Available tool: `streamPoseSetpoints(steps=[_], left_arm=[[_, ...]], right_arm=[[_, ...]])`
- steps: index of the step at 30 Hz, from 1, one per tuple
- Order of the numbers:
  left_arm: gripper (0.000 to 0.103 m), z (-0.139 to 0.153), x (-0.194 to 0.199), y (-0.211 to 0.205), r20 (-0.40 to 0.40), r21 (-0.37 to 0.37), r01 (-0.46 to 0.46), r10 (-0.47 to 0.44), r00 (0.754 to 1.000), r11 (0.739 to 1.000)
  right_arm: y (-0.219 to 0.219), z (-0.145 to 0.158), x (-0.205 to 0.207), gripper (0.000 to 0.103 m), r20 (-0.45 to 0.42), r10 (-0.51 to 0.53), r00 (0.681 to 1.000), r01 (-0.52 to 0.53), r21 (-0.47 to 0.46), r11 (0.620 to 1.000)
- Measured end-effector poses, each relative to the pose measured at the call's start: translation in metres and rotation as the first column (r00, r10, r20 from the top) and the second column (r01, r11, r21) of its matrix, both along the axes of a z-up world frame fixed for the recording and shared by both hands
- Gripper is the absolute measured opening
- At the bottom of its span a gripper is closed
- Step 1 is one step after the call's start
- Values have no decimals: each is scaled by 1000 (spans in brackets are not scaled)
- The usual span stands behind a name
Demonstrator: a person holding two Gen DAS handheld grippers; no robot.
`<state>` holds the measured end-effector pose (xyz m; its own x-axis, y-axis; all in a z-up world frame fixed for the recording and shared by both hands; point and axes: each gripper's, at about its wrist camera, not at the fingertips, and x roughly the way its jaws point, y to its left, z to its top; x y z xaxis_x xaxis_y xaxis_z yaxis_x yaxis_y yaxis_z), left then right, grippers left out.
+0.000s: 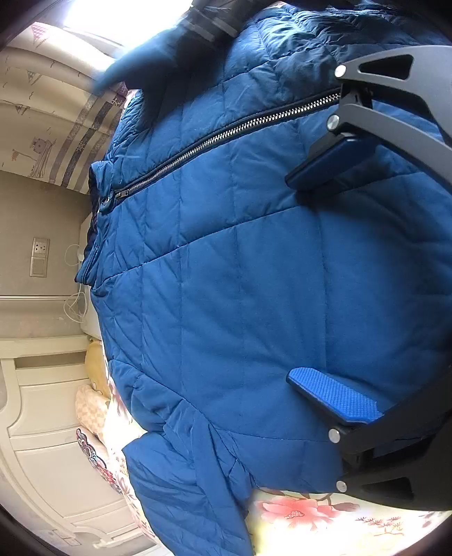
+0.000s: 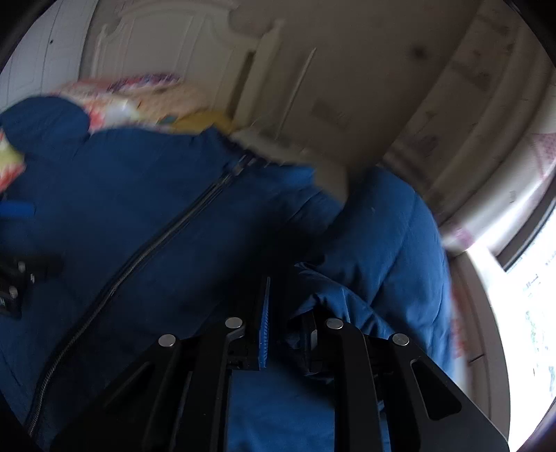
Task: Fold large clothes
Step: 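Grasp the jacket sleeve cuff by the window with the right gripper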
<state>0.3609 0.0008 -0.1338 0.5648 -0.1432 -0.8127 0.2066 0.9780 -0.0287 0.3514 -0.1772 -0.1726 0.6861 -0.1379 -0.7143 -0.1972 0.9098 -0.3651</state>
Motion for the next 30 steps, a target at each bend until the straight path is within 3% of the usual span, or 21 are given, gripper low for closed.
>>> streamPoseSetpoints(steps=[2, 4, 6, 8, 11, 13, 15, 17, 19, 20, 21, 23, 26, 27, 28, 29, 30], left_arm=[[101, 0, -1, 0, 2, -1, 0, 0, 1000, 1000], [101, 0, 0, 0, 2, -3, 0, 0, 1000, 1000], [101, 0, 1, -1, 2, -1, 0, 0, 1000, 1000], [101, 1, 1, 0, 1, -6, 0, 0, 1000, 1000], [101, 1, 1, 0, 3, -8, 0, 0, 1000, 1000], [101, 1, 1, 0, 3, -8, 0, 0, 1000, 1000], [101, 1, 1, 0, 3, -8, 0, 0, 1000, 1000], [101, 1, 0, 1, 3, -7, 0, 0, 1000, 1000], [101, 1, 1, 1, 4, -5, -1, 1, 1000, 1000], [101, 1, 1, 1, 4, -7, 0, 0, 1000, 1000], [101, 1, 1, 1, 4, -8, 0, 0, 1000, 1000], [101, 1, 1, 1, 4, -8, 0, 0, 1000, 1000], [101, 1, 1, 1, 5, -13, -1, 1, 1000, 1000], [101, 1, 1, 1, 5, -15, -1, 1, 1000, 1000], [101, 1, 1, 2, 5, -18, -1, 1, 1000, 1000], [101, 1, 0, 2, 6, -19, -1, 1, 1000, 1000], [101, 1, 1, 2, 6, -19, -1, 1, 1000, 1000]], right_arm=[[1, 3, -3, 19, 5, 4, 1000, -4, -8, 1000], [-14, 9, -3, 30, -40, -8, 999, 12, 96, 995], [-29, 16, -8, 48, -80, -30, 996, 46, 208, 977], [-49, 25, -28, 58, -98, -43, 994, 75, 349, 934], [-92, 35, -61, 59, -76, -109, 991, 133, 519, 844], [-127, 41, -78, 59, -50, -216, 975, 199, 630, 751], [-163, 43, -92, 59, -56, -348, 936, 283, 708, 647], [-211, 31, -97, 59, -139, -460, 877, 368, 811, 456], [-241, 15, -90, 59, -235, -467, 853, 391, 879, 272], [-248, 9, -85, 59, -268, -461, 846, 402, 888, 222], [-252, 6, -79, 59, -282, -460, 842, 409, 890, 203], [-260, 11, -67, 59, -291, -480, 828, 432, 876, 214], [-262, 5, -57, 59, -335, -498, 800, 460, 875, 151], [-259, 11, -57, 52, -310, -520, 796, 453, 875, 171], [-257, 18, -60, 45, -267, -556, 787, 449, 866, 219], [-247, 30, -61, 29, -201, -582, 788, 430, 856, 287], [-230, 46, -59, 24, -128, -583, 802, 395, 846, 358]])
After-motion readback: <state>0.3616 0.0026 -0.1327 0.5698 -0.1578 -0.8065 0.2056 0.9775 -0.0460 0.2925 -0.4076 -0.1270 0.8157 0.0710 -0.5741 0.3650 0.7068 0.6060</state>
